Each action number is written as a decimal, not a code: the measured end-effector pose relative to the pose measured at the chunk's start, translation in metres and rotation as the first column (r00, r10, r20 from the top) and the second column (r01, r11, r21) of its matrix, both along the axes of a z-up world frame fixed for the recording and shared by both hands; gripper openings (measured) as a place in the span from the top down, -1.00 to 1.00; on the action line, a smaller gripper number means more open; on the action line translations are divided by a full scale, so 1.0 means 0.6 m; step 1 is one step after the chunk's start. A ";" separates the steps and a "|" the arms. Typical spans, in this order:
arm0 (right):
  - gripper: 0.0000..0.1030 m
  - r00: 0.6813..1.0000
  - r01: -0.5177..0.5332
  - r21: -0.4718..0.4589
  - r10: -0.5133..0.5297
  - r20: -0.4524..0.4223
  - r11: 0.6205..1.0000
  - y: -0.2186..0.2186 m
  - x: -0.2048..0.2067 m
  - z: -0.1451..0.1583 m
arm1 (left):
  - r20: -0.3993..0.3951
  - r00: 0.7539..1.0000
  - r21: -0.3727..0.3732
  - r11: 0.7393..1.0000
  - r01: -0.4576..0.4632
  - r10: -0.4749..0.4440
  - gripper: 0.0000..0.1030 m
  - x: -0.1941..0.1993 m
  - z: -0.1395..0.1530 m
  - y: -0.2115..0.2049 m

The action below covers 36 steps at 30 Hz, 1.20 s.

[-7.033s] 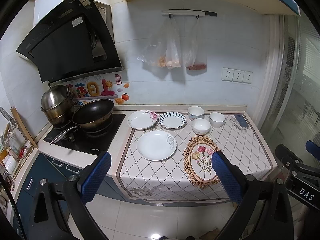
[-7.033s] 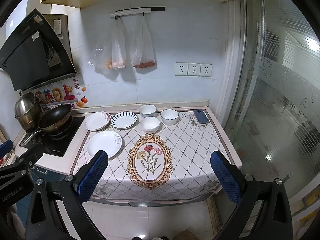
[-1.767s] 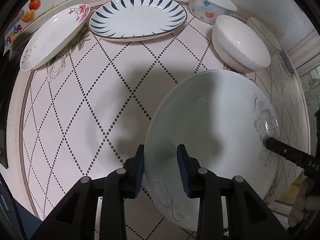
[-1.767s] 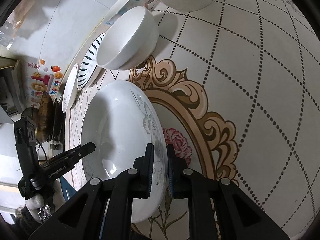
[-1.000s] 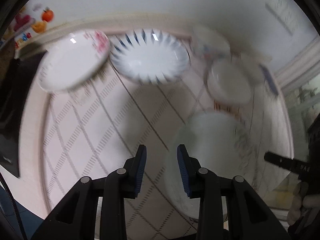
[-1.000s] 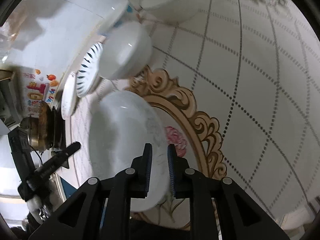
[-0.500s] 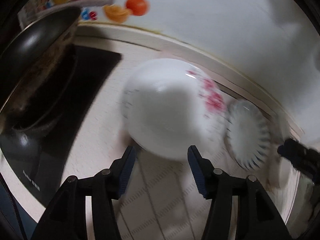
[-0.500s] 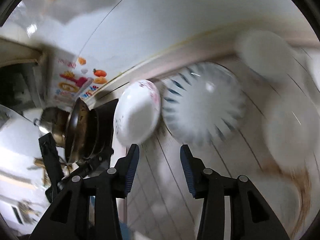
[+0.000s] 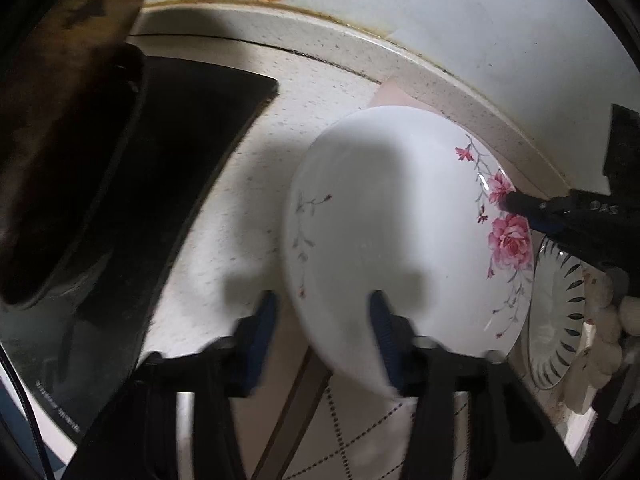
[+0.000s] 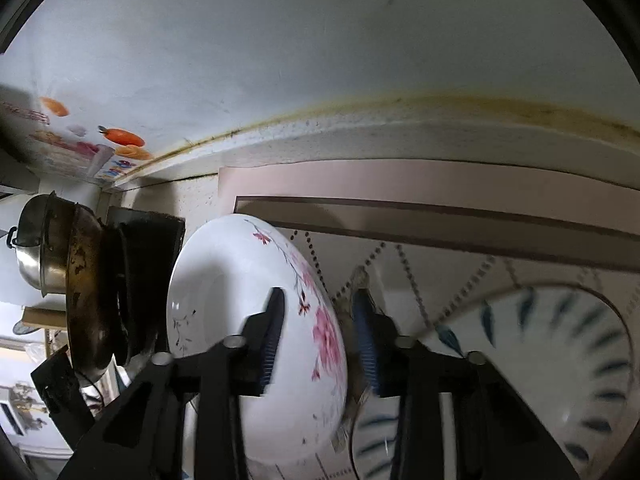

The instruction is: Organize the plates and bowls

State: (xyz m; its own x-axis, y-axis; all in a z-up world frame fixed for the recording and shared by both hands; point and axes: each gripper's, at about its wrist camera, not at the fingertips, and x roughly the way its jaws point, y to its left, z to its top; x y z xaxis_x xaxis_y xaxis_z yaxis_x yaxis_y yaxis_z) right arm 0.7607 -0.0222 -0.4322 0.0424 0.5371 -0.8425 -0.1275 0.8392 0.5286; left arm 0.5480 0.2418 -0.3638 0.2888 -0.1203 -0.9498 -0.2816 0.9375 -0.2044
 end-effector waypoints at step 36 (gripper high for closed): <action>0.73 0.979 0.136 0.151 -0.156 0.133 0.979 -0.263 -0.287 0.193 | 0.171 0.973 -0.001 0.987 0.158 -0.155 0.64 -0.176 0.179 -0.187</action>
State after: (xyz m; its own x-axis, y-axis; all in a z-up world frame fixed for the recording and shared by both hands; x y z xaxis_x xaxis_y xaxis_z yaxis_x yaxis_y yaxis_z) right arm 0.5888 -0.1800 -0.3164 0.2437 0.6285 -0.7387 -0.0918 0.7731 0.6276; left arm 0.4427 0.1297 -0.2563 0.4221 -0.1906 -0.8863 -0.0916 0.9637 -0.2509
